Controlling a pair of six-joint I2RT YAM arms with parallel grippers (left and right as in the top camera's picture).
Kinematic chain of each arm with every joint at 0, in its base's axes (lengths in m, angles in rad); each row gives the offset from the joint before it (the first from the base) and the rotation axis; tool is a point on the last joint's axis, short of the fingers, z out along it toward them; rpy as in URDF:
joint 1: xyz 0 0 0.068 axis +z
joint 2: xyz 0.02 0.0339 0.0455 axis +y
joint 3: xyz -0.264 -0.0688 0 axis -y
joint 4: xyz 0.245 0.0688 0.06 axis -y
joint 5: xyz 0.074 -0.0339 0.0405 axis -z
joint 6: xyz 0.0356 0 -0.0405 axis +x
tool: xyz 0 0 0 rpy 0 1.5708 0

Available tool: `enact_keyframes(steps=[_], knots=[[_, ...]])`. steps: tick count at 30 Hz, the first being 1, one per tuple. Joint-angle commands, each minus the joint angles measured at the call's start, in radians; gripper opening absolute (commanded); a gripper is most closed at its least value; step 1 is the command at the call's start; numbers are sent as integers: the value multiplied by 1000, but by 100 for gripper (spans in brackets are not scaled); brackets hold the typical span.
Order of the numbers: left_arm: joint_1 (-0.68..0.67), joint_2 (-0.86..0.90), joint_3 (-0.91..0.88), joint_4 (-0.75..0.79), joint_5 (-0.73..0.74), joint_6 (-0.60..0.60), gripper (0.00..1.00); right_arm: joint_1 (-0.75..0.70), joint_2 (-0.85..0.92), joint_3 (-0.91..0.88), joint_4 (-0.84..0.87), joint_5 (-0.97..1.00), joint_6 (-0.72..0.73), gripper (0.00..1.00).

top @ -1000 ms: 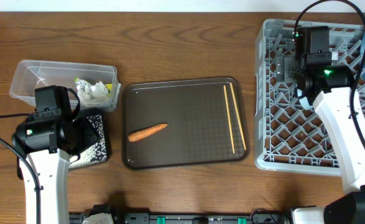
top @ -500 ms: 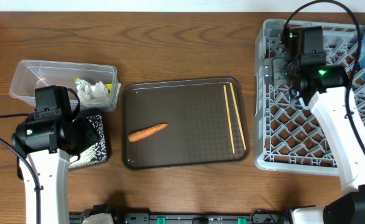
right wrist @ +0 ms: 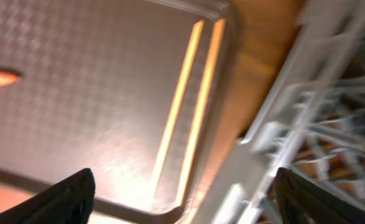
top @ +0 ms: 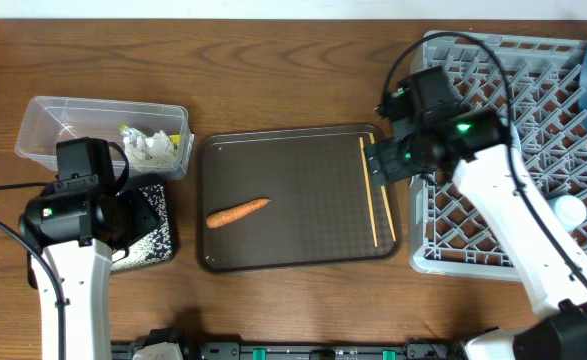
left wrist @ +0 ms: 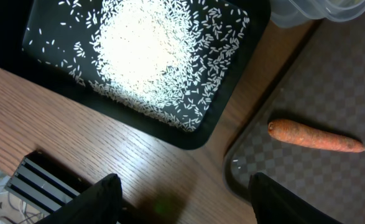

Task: Sort waste into correct bins and load items into the dishwasher rack
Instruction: 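Move the right gripper to the wooden chopsticks on the tray, then grasp one chopstick and drop it into the dish rack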

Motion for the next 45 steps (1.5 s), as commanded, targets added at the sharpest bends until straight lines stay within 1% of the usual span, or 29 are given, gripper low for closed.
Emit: enact_keyframes(steps=[1,4,10,19,23,26,27,28,31,32,36,38,42,45], knots=[[4,4,3,-5,-2,-6,68,45,56,-6,-7,-20,122,81],[4,4,3,-6,0,-6,68,70,111,-7,23,8,215,78],[4,4,3,-15,3,-6,68,87,255,-6,99,42,288,76],[4,4,3,-5,2,-6,68,87,426,-7,176,61,288,76],[4,4,3,-1,2,-6,68,87,478,-6,188,61,289,73],[4,4,3,-1,2,-6,68,87,491,-6,188,61,289,64],[4,4,3,-1,2,-6,68,87,492,-7,190,61,288,60],[4,4,3,-1,2,-6,68,87,492,-6,192,61,288,54],[4,4,3,-1,2,-6,68,90,492,-7,194,60,291,29],[4,4,3,-1,2,-6,68,90,492,-7,192,61,299,24],[4,4,3,-1,2,-6,68,90,492,-7,190,60,315,7],[4,4,3,-1,2,-6,68,90,492,-6,190,60,314,2],[4,4,3,-1,2,-6,68,90,484,-1,179,40,313,1],[4,4,3,-1,2,-6,68,81,450,31,132,30,298,1]])
